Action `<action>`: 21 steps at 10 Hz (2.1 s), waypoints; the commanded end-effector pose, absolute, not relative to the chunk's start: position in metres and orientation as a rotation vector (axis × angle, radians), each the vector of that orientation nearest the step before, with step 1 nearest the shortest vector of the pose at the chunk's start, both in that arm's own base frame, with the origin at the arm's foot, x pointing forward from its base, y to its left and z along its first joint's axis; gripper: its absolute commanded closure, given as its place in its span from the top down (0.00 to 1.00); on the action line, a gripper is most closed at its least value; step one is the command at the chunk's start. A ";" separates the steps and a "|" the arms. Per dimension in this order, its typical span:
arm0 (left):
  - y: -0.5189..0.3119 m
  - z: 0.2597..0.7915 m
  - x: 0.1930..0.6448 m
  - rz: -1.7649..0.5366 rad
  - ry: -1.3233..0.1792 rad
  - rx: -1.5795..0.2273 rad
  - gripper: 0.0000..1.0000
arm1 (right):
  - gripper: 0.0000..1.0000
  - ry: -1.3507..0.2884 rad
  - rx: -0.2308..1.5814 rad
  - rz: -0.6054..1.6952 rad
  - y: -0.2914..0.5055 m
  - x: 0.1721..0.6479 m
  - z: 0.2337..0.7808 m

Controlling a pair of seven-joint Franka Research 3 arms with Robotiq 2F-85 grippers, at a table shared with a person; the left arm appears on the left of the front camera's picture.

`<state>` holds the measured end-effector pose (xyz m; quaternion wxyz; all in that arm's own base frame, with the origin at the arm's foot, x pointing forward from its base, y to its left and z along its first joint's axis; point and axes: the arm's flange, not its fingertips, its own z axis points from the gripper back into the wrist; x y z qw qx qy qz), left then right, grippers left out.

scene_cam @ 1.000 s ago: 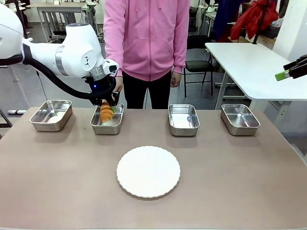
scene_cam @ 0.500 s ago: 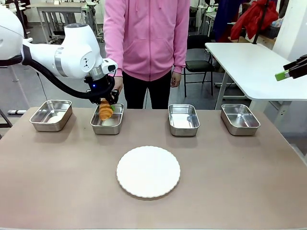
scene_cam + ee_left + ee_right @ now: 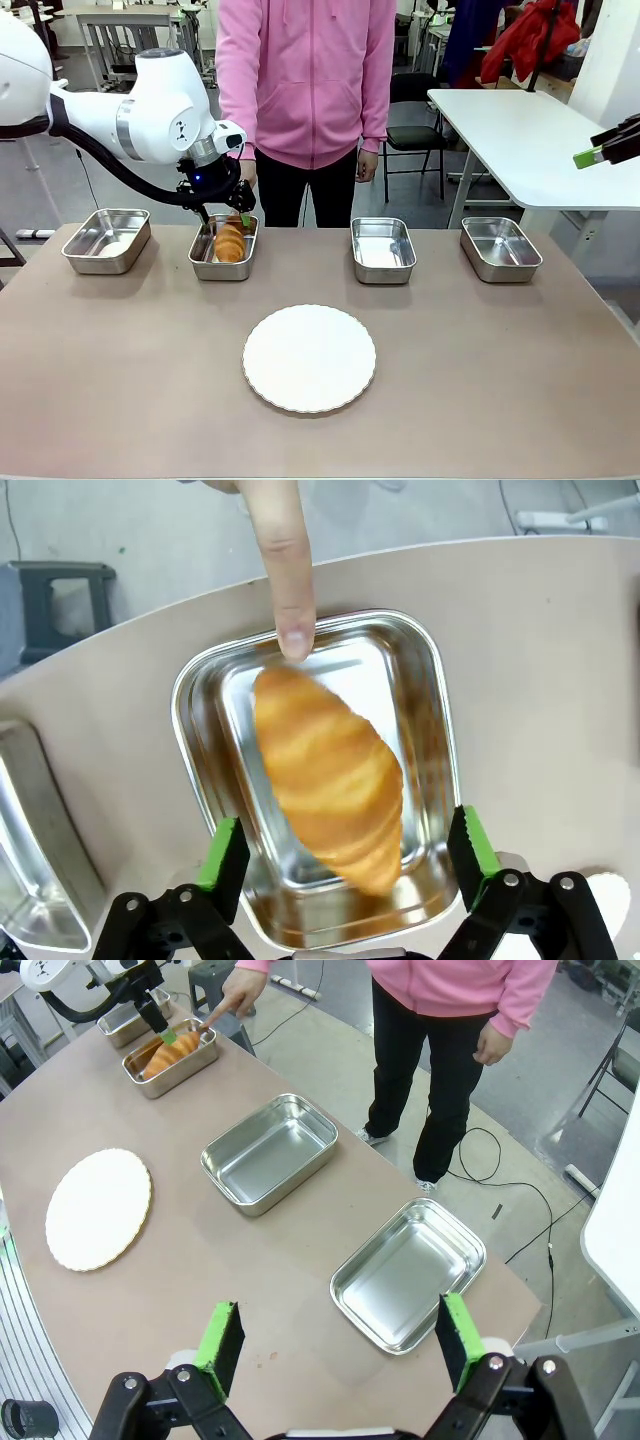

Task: Place the bread in the container.
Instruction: Place the Butter Roll into the Airtight Container indicated by the human.

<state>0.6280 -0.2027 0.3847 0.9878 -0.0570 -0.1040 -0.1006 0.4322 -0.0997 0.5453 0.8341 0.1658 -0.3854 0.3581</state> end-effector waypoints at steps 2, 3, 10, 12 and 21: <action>-0.206 0.395 0.627 -0.232 -0.125 -0.104 1.00 | 1.00 -0.842 0.367 0.761 -0.099 0.433 0.547; -0.203 0.385 0.628 -0.202 -0.205 -0.114 1.00 | 1.00 -0.842 0.367 0.761 -0.099 0.433 0.547; -0.201 0.427 0.576 -0.210 -0.285 -0.102 1.00 | 1.00 -0.842 0.367 0.761 -0.099 0.433 0.547; -0.192 0.459 0.528 -0.196 -0.328 -0.096 1.00 | 1.00 -0.842 0.367 0.761 -0.099 0.433 0.547; -0.188 0.462 0.364 -0.054 -0.325 0.004 1.00 | 1.00 -0.842 0.367 0.761 -0.099 0.433 0.547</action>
